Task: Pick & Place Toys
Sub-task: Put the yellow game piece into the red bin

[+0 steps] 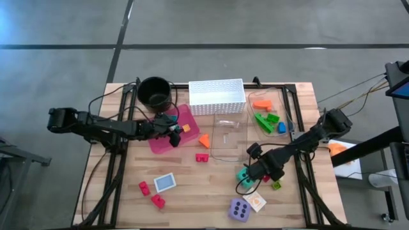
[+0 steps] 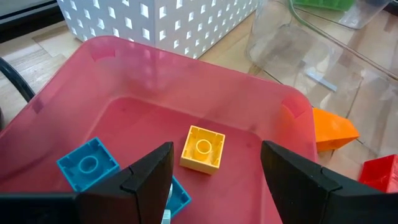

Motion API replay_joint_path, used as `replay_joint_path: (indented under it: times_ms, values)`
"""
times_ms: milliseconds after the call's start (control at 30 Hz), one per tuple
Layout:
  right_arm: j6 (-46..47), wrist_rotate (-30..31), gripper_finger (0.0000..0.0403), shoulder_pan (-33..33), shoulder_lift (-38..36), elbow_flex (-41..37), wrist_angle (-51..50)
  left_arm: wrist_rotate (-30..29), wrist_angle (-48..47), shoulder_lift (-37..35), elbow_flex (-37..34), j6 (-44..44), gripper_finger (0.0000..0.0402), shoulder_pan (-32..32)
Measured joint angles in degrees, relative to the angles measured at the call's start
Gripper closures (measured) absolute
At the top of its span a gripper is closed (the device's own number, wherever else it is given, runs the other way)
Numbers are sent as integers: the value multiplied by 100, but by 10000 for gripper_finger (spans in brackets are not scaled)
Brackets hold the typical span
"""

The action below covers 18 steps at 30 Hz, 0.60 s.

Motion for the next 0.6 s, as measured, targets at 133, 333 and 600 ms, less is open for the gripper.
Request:
replay_joint_path:
  times_ms: [133, 333, 600]
  values:
    - [365, -21, 106, 2, 52, -2, -9, 0, 0, 0, 0, 0, 156, 0]
    - [1271, -16, 106, 2, 74, -7, 120, 0, 0, 2, 0, 0, 155, -4]
    - [1509, 5, 106, 0, 76, -20, 192, 0, 0, 0, 0, -66, 156, -2]
